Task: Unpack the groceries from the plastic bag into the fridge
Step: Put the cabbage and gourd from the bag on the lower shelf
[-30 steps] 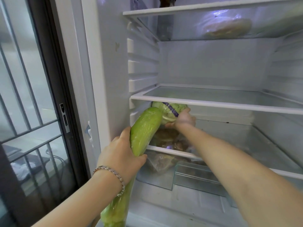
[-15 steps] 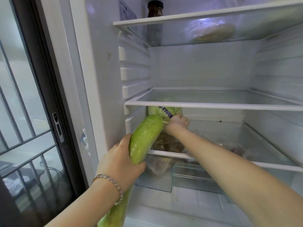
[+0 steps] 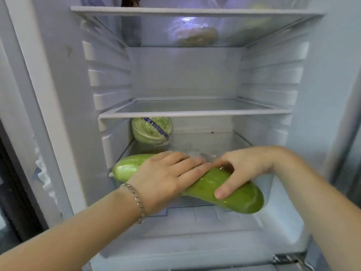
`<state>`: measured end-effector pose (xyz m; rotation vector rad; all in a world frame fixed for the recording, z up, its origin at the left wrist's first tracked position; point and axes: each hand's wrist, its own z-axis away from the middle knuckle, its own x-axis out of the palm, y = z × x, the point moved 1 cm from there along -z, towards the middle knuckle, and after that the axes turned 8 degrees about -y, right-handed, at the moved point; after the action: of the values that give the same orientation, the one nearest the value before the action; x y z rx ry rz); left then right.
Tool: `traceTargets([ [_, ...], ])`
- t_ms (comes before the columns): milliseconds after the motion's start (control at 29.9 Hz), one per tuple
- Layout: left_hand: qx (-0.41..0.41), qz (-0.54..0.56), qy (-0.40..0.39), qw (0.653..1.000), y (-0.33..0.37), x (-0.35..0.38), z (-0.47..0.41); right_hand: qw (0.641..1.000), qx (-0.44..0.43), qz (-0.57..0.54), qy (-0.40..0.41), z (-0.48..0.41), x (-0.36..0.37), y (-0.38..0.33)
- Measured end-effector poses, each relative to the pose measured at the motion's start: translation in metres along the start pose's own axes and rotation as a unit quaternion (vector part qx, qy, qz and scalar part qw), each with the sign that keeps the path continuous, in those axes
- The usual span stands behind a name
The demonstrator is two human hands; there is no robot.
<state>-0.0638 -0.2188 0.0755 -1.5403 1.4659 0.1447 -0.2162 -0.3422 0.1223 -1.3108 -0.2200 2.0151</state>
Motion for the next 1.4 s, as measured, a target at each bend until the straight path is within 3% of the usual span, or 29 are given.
traceTargets([
  [67, 0.039, 0.005, 0.051, 0.998, -0.001, 0.009, -0.015, 0.991, -0.033, -0.126, -0.012, 0.004, 0.014, 0.013],
  [100, 0.04, 0.007, 0.063, 0.997, -0.002, 0.017, -0.022, 0.984, -0.045, -0.169, 0.021, 0.007, 0.019, 0.018],
  [167, -0.002, 0.019, 0.059, 0.998, -0.007, 0.033, -0.031, 0.976, -0.039, -0.143, 0.157, 0.012, 0.021, 0.028],
  [234, -0.095, 0.07, 0.018, 0.993, -0.012, 0.047, -0.034, 0.96, -0.012, -0.101, 0.262, 0.016, 0.019, 0.037],
  [367, -0.243, 0.107, -0.098, 0.959, -0.028, 0.065, -0.015, 0.927, 0.119, -0.028, 0.355, 0.023, 0.014, 0.048],
  [434, -0.299, 0.144, -0.174, 0.927, -0.035, 0.078, 0.0, 0.909, 0.182, 0.002, 0.375, 0.018, 0.007, 0.052],
  [535, -0.325, 0.197, -0.167, 0.91, -0.041, 0.092, 0.015, 0.889, 0.238, 0.004, 0.391, -0.006, -0.012, 0.06],
  [635, -0.288, 0.171, -0.138, 0.932, -0.042, 0.098, 0.021, 0.879, 0.267, -0.012, 0.395, -0.036, -0.035, 0.071],
  [835, -0.261, 0.136, -0.147, 0.944, -0.043, 0.098, 0.024, 0.828, 0.33, 0.118, 0.438, -0.076, -0.063, 0.1],
  [1002, -0.284, 0.176, -0.18, 0.925, -0.042, 0.091, 0.024, 0.775, 0.338, 0.22, 0.486, -0.079, -0.051, 0.102],
  [1203, -0.287, 0.177, -0.216, 0.917, -0.043, 0.094, 0.024, 0.781, 0.321, 0.212, 0.492, -0.067, -0.029, 0.111],
  [1303, -0.293, 0.186, -0.238, 0.907, -0.041, 0.09, 0.024, 0.763, 0.302, 0.242, 0.518, -0.059, -0.014, 0.101],
  [1370, -0.301, 0.202, -0.254, 0.897, -0.039, 0.084, 0.021, 0.761, 0.239, 0.247, 0.55, -0.056, 0.001, 0.082],
  [1403, -0.306, 0.209, -0.267, 0.89, -0.038, 0.08, 0.019, 0.788, 0.2, 0.226, 0.537, -0.055, 0.008, 0.069],
])
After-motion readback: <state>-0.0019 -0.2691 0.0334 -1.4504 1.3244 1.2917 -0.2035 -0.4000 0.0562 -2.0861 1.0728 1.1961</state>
